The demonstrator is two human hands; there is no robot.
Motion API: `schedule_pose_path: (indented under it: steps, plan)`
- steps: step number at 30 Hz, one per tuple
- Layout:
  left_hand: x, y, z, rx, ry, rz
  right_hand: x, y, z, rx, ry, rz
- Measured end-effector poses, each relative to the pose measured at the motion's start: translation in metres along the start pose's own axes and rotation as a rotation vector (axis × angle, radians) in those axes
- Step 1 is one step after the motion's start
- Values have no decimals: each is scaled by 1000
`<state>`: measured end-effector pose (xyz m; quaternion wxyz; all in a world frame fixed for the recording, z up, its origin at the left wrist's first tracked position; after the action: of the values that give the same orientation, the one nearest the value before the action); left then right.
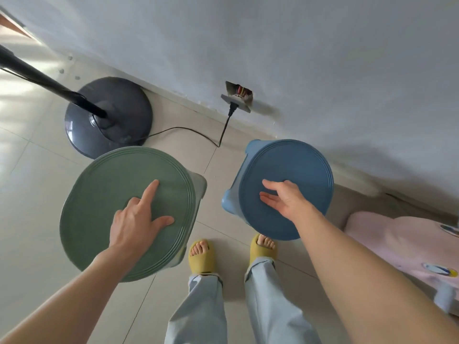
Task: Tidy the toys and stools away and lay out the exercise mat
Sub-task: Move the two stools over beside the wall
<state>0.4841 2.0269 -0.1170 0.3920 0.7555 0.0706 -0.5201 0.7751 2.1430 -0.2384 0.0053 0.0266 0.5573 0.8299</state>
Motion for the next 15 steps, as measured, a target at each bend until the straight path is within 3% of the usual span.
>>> schedule_pose_path:
  steps: [15]
  plan:
    - [34, -34, -23, -28, 47, -62, -15, -89, -12, 27, -31, -11]
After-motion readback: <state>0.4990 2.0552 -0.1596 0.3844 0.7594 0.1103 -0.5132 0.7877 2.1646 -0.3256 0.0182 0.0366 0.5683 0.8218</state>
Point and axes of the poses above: each hand's wrist, its own y-axis away from the middle knuckle, its own x-axis out of the palm, z = x × y, the point moved 10 cm from there along -y, towards the middle knuckle, and after that the axes turned 3 degrees about -z, right-handed, at the moved point
